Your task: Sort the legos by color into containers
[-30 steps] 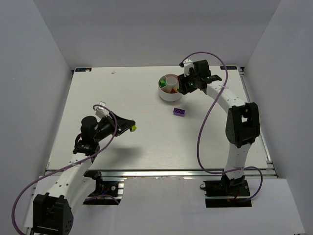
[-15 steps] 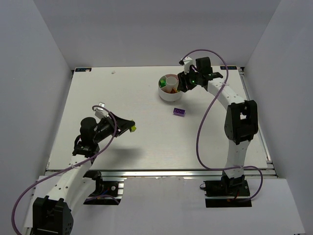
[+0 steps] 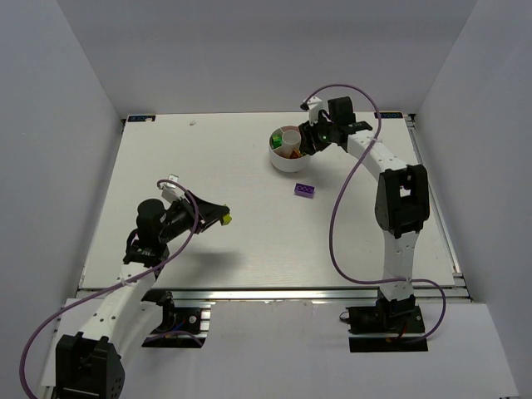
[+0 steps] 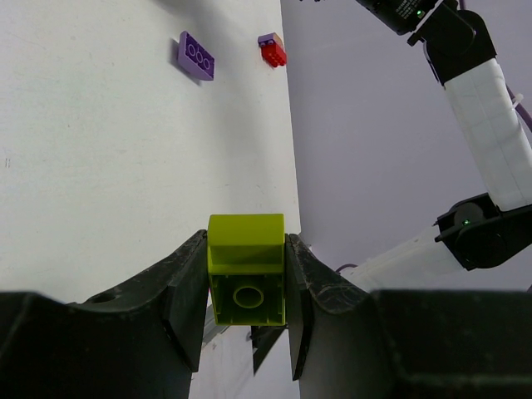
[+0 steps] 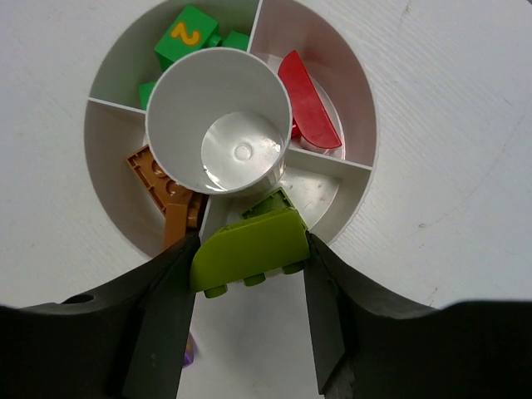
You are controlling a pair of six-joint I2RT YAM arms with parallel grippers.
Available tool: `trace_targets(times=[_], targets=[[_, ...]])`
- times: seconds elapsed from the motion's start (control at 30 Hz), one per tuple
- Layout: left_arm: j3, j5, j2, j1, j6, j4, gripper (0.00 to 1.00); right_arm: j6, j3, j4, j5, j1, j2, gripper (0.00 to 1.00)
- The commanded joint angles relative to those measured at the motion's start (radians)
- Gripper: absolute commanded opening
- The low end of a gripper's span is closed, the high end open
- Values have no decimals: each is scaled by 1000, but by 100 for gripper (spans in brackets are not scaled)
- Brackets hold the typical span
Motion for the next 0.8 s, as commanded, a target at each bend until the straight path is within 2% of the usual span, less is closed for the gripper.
trace_targets(times=[0.0,0.03,0.13,0.4,0.47,0.5,0.53,0.6,0.63,0.67,0.7,0.77], targets=[[40,-6,3,4,-6,8,2,-19,48,41,24,-5,10,50],[41,-4,10,4,-9,18,2,-19,45,47,22,-3,9,58],[43,-3,21,4,-28,50,3,-17,33,56,21,-3,-5,69],[49,19,78,3,-49,118,4,55,7,56,-22,-17,-76,71],[60,19,96,-2,-43,129,4,43,-1,35,-62,-26,-114,71],[83,16,112,-19,-34,130,4,14,-1,18,-147,-35,-128,69],[103,7,151,-31,-2,117,4,-2,-6,-12,-204,-58,-161,67],[197,-21,213,-83,79,88,4,-6,-33,-22,-328,-83,-200,44],[239,-33,289,-106,115,46,4,-3,-39,-34,-362,-110,-233,31],[283,-46,332,-150,148,26,3,3,-52,-39,-401,-121,-250,6],[332,-61,377,-169,185,5,3,9,-61,-43,-415,-132,-267,0],[483,-118,513,-232,299,-43,2,20,-91,-36,-444,-166,-333,0]])
